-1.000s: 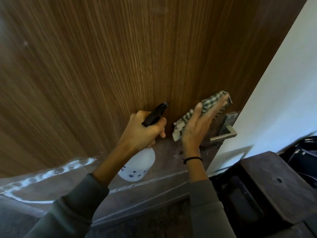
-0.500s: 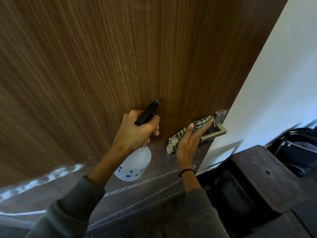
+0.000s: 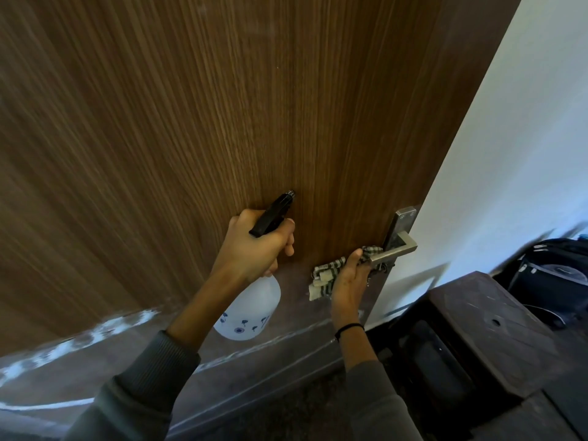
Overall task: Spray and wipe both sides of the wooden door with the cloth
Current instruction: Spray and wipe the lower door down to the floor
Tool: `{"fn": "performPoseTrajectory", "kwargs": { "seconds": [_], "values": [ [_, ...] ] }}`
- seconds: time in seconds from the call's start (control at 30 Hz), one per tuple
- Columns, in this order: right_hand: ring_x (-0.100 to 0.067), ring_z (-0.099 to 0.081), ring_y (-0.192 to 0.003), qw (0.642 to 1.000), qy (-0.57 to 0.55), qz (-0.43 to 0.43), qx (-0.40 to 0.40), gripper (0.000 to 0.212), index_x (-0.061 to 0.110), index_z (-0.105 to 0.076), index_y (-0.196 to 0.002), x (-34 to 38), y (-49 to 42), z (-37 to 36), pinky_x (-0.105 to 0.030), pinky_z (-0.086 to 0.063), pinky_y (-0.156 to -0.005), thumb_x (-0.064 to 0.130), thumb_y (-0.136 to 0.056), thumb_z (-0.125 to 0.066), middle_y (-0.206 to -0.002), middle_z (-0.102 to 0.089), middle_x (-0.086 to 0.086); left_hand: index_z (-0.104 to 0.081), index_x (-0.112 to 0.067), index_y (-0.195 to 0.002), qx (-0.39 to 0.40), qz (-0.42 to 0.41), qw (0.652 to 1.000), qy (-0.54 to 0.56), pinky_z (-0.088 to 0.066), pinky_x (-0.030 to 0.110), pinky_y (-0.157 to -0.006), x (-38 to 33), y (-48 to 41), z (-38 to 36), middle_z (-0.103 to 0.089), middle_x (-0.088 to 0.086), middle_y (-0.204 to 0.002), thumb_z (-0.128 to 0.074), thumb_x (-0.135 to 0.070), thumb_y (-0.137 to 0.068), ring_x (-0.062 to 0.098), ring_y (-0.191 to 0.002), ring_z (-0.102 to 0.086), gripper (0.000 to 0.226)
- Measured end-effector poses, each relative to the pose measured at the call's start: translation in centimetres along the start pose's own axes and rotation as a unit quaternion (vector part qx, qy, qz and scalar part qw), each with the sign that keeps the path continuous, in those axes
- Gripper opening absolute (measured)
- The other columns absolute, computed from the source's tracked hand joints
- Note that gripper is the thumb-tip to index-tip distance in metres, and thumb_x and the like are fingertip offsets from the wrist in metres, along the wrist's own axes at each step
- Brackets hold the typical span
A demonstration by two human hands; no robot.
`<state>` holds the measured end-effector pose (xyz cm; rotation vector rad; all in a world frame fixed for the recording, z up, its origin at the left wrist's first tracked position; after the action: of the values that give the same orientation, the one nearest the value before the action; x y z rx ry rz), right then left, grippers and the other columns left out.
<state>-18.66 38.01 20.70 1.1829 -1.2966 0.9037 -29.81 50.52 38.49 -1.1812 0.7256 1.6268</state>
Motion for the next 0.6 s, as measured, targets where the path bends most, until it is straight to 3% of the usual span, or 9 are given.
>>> {"fn": "performPoseTrajectory", "kwargs": {
  "seconds": [0.13, 0.37, 0.43, 0.5, 0.6],
  "values": [
    [-0.032, -0.04, -0.14, 0.998, -0.025, -0.052, -0.016, 0.066, 0.028, -0.006, -0.162, 0.6, 0.3, -0.5, -0.051, -0.032, -0.119, 0.053, -0.107, -0.031, -0.159, -0.034, -0.009, -0.066, -0.003, -0.076, 0.002, 0.013, 1.0, 0.019, -0.042, 0.028, -0.042, 0.1, 0.0, 0.0, -0.07, 0.016, -0.068, -0.058, -0.02, -0.102, 0.015, -0.033, -0.045, 0.032],
    [-0.03, -0.039, -0.142, 0.998, 0.002, -0.058, 0.018, 0.062, 0.031, 0.001, -0.162, 0.1, 2.7, -0.8, -0.044, -0.032, -0.119, 0.035, -0.11, -0.034, -0.163, -0.028, -0.009, -0.066, -0.003, -0.075, 0.002, 0.009, 1.0, 0.006, -0.04, 0.026, -0.04, 0.2, -0.2, -0.1, -0.069, 0.014, -0.066, -0.057, -0.02, -0.102, 0.013, -0.033, -0.045, 0.033],
    [-0.028, -0.042, -0.138, 0.998, 0.005, -0.06, 0.016, 0.06, 0.026, -0.005, -0.162, 0.2, 2.0, -0.3, -0.037, -0.032, -0.114, 0.032, -0.11, -0.034, -0.157, -0.036, -0.008, -0.066, -0.003, -0.076, 0.004, 0.004, 1.0, 0.0, -0.04, 0.024, -0.039, 0.3, -0.1, 0.0, -0.069, 0.013, -0.065, -0.057, -0.02, -0.103, 0.012, -0.033, -0.045, 0.033],
    [-0.024, -0.047, -0.121, 0.997, -0.001, -0.077, 0.013, 0.055, 0.026, -0.015, -0.161, 0.6, 0.8, 0.3, -0.035, -0.034, -0.107, 0.032, -0.11, -0.035, -0.137, -0.046, -0.005, -0.067, -0.004, -0.077, 0.008, 0.004, 1.0, 0.0, -0.039, 0.023, -0.038, 0.5, 0.0, 0.3, -0.07, 0.013, -0.066, -0.057, -0.02, -0.103, 0.012, -0.032, -0.046, 0.033],
    [-0.027, -0.05, -0.126, 0.995, -0.024, -0.101, 0.005, 0.048, 0.028, -0.03, -0.156, 1.0, -0.8, 1.2, -0.049, -0.036, -0.115, 0.034, -0.109, -0.038, -0.129, -0.048, 0.003, -0.067, -0.003, -0.078, 0.016, 0.0, 1.0, 0.001, -0.038, 0.021, -0.038, 0.8, 0.0, 0.6, -0.069, 0.013, -0.067, -0.057, -0.019, -0.103, 0.013, -0.033, -0.046, 0.031]
  ]
}}
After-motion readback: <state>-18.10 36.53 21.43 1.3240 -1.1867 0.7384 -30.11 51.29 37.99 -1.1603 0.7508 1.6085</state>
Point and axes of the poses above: each hand's wrist, its own y-axis away from the middle knuckle, its own z-axis out of the back of the hand, x = y × z, the point moved 1 cm from there along -y, towards the middle knuckle
